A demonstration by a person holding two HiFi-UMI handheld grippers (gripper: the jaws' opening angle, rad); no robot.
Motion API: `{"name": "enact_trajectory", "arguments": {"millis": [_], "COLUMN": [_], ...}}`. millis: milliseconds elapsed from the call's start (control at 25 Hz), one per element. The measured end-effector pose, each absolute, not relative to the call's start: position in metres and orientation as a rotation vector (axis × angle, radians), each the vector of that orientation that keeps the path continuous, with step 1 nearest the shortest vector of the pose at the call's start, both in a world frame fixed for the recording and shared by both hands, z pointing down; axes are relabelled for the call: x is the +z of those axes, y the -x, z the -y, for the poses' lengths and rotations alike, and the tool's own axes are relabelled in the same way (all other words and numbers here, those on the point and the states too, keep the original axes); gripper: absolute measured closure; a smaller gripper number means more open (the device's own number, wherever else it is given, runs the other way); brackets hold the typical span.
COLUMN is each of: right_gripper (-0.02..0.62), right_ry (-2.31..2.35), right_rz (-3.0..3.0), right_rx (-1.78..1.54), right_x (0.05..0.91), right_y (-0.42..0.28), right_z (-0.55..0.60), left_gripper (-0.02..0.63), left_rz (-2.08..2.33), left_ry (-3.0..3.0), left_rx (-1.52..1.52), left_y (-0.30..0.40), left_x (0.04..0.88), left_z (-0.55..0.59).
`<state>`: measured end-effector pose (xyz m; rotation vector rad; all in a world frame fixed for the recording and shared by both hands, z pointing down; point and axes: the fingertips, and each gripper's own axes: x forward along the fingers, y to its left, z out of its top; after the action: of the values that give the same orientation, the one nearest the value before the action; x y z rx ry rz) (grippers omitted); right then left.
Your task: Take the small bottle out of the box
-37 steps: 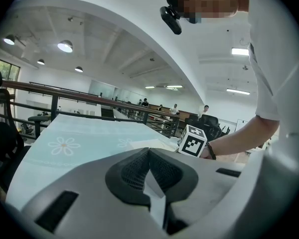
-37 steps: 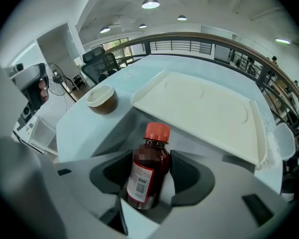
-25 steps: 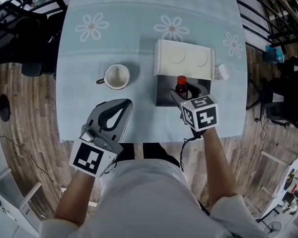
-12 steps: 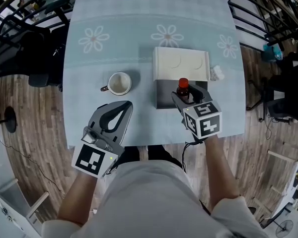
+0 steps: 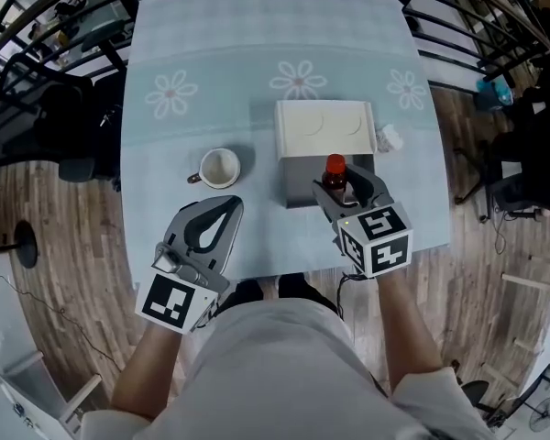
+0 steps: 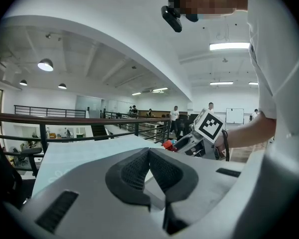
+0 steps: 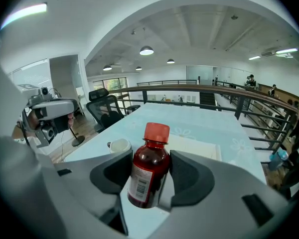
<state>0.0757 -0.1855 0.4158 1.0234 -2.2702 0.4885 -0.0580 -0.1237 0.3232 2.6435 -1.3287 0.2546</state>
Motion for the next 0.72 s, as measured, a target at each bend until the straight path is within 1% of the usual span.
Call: {"name": "enact_trajectory", "arguments": {"millis": [720], "right_gripper": [0.350], "right_ry": [-1.136], "right_rz": [2.399], "right_rx": [0.423], "right_x": [0.357], "right_y": [-0.079], "right_z": [0.152], "left_gripper": [0.586], "left_rz": [1.269], "left_ry": [-2.748], "left_rx": [0.256], "left_y": [0.040], "left_x": [0.300], "left_z": [0.109]}}
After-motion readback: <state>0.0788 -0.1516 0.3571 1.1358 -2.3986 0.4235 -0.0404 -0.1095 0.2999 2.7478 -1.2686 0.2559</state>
